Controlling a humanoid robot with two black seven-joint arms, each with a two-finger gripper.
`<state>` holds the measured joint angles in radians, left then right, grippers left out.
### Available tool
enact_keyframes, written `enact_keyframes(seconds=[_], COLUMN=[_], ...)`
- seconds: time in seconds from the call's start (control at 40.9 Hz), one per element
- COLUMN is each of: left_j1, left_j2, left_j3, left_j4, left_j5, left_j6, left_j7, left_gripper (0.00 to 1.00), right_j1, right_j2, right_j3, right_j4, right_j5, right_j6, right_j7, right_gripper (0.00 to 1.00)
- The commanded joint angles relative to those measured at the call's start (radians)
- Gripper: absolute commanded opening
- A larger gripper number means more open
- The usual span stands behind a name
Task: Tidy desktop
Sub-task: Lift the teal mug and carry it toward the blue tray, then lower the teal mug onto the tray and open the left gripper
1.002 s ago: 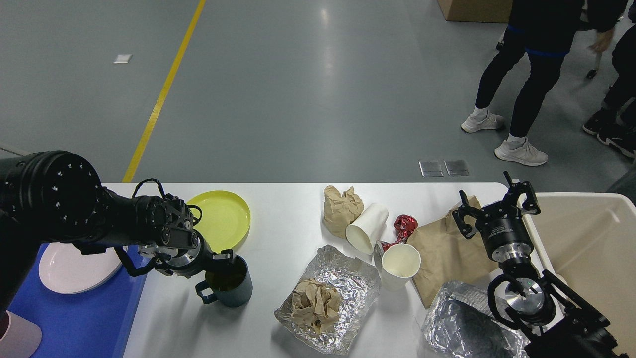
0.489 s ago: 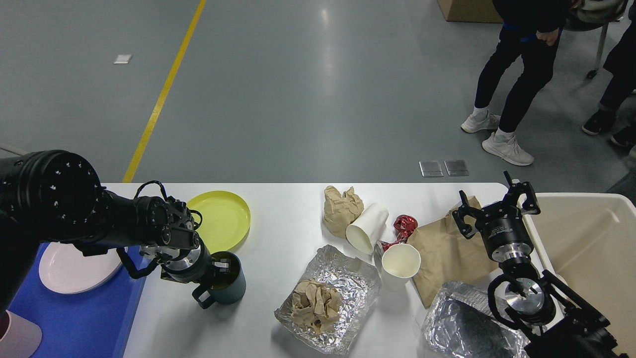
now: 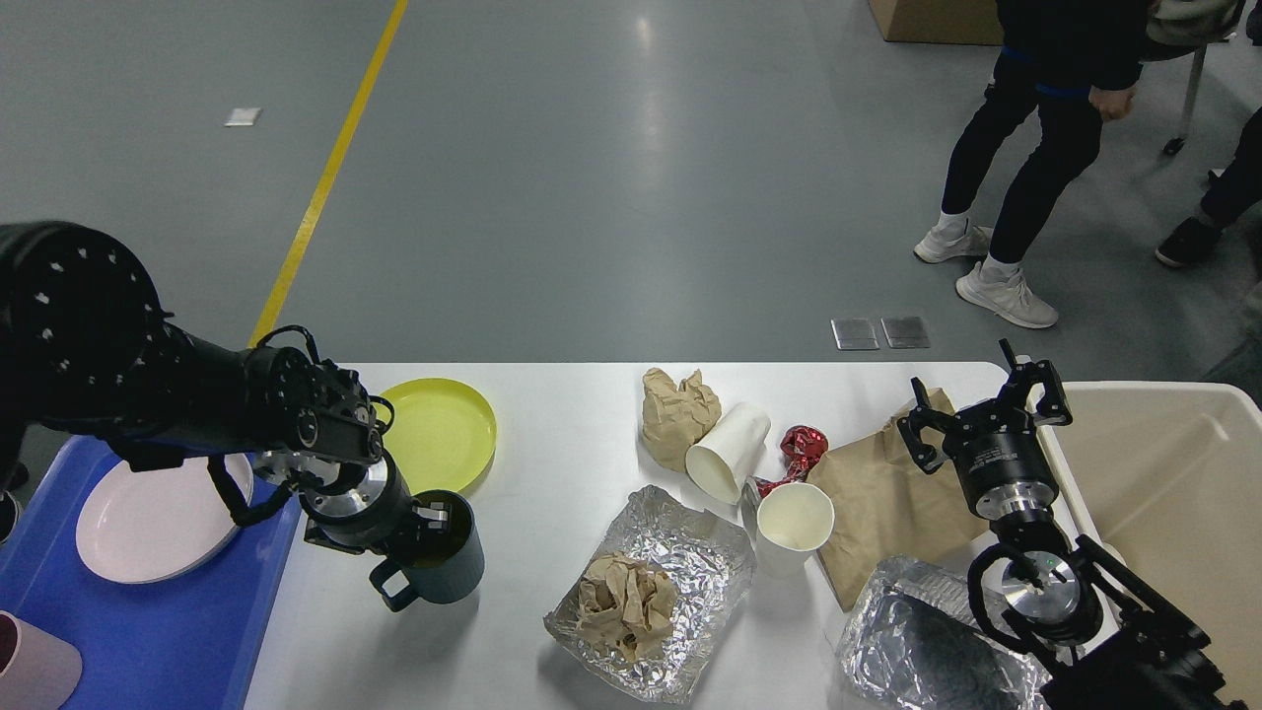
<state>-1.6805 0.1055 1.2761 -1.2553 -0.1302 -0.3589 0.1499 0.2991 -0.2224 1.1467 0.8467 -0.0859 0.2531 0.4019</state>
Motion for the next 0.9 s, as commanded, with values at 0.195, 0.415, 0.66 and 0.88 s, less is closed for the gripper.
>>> enact_keyframes(seconds=[0.195,0.415,0.66,0.88], left_j1=[-0.433,-0.698,-0.752,-0.668], left_j2=[0.074,0.076,0.062,0.172], left_j3=[0.137,0.203,0.215,0.31], left_j4=[-0.323,-0.42,-0.42,-0.36], left_j5=[-0.023,-0.031,-0.06,-0.046], left_j6=[-0.08,-0.221,-0.304,-0.29], left_j7=[-0.026,-0.05,-0.052,-0.072], left_gripper=[0.0,0.0,0.0,0.0], right_j1=[0.0,0.0,0.0,0.0], right_j2=[0.0,0.0,0.0,0.0], right_j3=[-0.001,-0.001,-0.001,0.001], right_j4=[-0.001,-0.001,-0.001,-0.001], right_j5=[0.0,0.0,0.0,0.0], right_j6=[0.0,0.0,0.0,0.0], right_j7=[0.0,0.0,0.0,0.0], right_gripper=[1.0,1.0,1.0,1.0])
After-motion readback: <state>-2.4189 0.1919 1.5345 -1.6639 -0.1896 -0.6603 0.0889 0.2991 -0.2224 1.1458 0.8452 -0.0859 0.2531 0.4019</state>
